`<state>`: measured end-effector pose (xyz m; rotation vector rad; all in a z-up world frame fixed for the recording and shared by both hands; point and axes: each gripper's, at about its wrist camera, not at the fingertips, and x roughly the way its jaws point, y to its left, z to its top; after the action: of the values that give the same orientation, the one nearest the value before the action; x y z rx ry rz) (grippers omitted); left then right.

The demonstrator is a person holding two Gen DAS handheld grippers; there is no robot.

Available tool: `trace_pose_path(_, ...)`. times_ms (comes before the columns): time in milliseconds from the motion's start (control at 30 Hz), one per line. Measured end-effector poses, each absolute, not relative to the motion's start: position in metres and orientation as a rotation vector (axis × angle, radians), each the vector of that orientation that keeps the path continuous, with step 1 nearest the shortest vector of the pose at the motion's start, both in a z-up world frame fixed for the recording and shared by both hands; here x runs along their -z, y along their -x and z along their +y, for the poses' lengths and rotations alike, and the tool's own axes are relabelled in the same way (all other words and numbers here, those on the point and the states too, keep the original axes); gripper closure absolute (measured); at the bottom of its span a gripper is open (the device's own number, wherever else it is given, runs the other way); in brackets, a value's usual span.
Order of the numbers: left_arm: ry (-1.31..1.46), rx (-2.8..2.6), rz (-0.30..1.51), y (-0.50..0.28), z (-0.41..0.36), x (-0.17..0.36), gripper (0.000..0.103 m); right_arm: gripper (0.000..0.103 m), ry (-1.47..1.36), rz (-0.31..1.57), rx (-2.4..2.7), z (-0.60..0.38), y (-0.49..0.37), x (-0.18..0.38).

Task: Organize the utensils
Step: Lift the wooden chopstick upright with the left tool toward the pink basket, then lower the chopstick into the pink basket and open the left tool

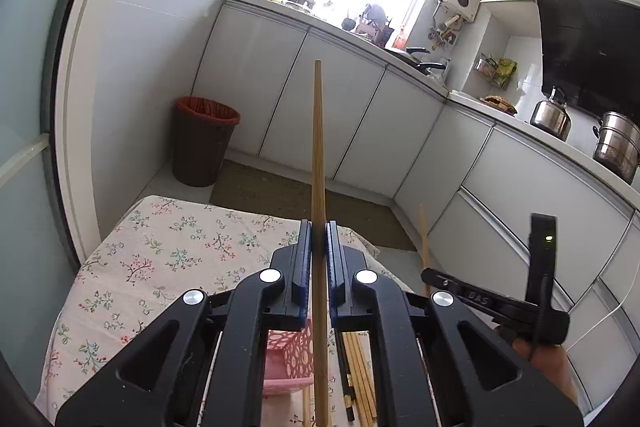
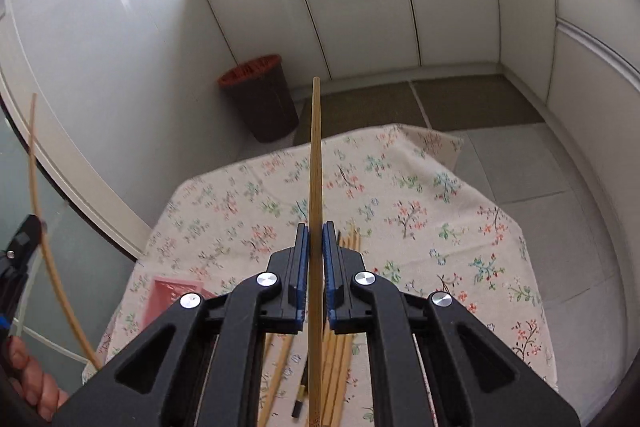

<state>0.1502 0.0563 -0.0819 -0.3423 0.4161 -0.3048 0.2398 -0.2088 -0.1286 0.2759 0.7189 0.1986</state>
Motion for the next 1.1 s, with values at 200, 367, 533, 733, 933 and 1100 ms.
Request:
trace_pose_path(200, 0.267, 0.254, 0.378, -0.167, 0.050, 0.097, 0.096, 0.096, -0.326, 0.462, -0.267, -0.196, -0.219, 0.099)
trace_pose_path(367, 0.219, 0.225, 0.443, -0.178, 0.046, 0.112, 0.097, 0.096, -0.313, 0.432, -0.294, -0.181, -0.221, 0.101)
trace_pose_path(533, 0.142, 0.219, 0.512, -0.178, 0.040, 0.108, 0.097, 0.096, -0.294, 0.413, -0.314, -0.172, -0.221, 0.102)
trace_pose_path(733, 0.037, 0.239, 0.660, -0.190, 0.033, 0.115, 0.097, 0.095, -0.331, 0.381, -0.330, -0.170, -0.213, 0.102)
trace_pose_path(933, 0.118, 0.246, 0.792, -0.204, 0.049, 0.135, 0.095, 0.095, -0.393, 0.342, -0.331, -0.160, -0.213, 0.109)
trace_pose_path(1100, 0.175, 0.242, 0.723, -0.189, 0.060, 0.109, 0.065, 0.095, -0.375, 0.281, -0.317, -0.138, -0.213, 0.113)
